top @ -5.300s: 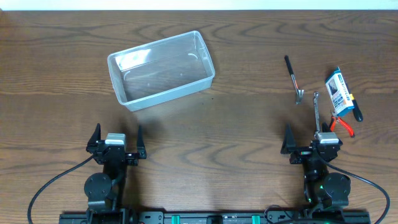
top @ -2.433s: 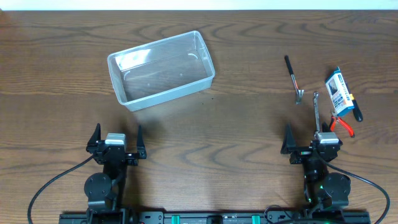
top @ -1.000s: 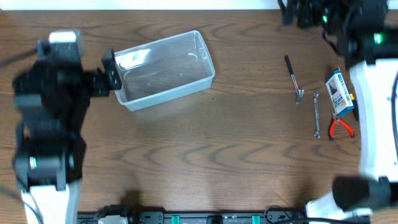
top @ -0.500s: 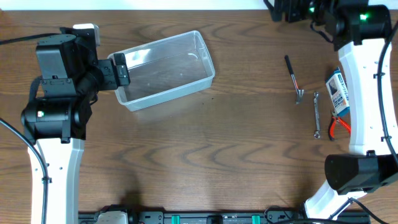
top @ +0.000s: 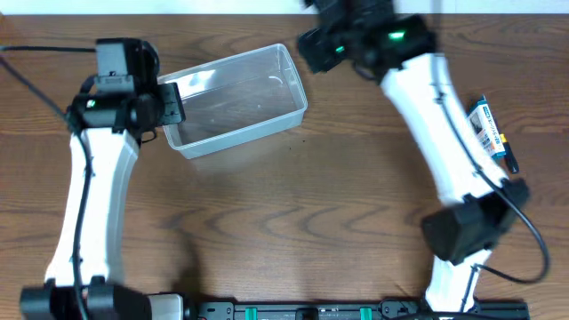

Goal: Pack container
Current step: 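Reach both grippers to opposite rims of the clear container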

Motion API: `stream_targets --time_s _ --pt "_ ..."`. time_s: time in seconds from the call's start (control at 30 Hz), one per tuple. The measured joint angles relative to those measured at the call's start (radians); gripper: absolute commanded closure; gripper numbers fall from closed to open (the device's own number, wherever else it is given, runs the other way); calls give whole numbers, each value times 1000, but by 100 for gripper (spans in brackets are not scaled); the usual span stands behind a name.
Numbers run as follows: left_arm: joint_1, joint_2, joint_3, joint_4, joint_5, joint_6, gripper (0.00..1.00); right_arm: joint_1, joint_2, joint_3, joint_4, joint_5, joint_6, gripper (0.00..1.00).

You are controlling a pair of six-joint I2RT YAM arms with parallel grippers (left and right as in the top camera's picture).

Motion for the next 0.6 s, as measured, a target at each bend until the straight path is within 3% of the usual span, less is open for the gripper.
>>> stream_targets --time_s 0.13,0.6 --pt "0 61 0 -6 -3 -32 55 35 85 0 -10 55 -13 44" --pt "56 116 0 -19 -4 -148 59 39 188 0 -50 100 -18 60"
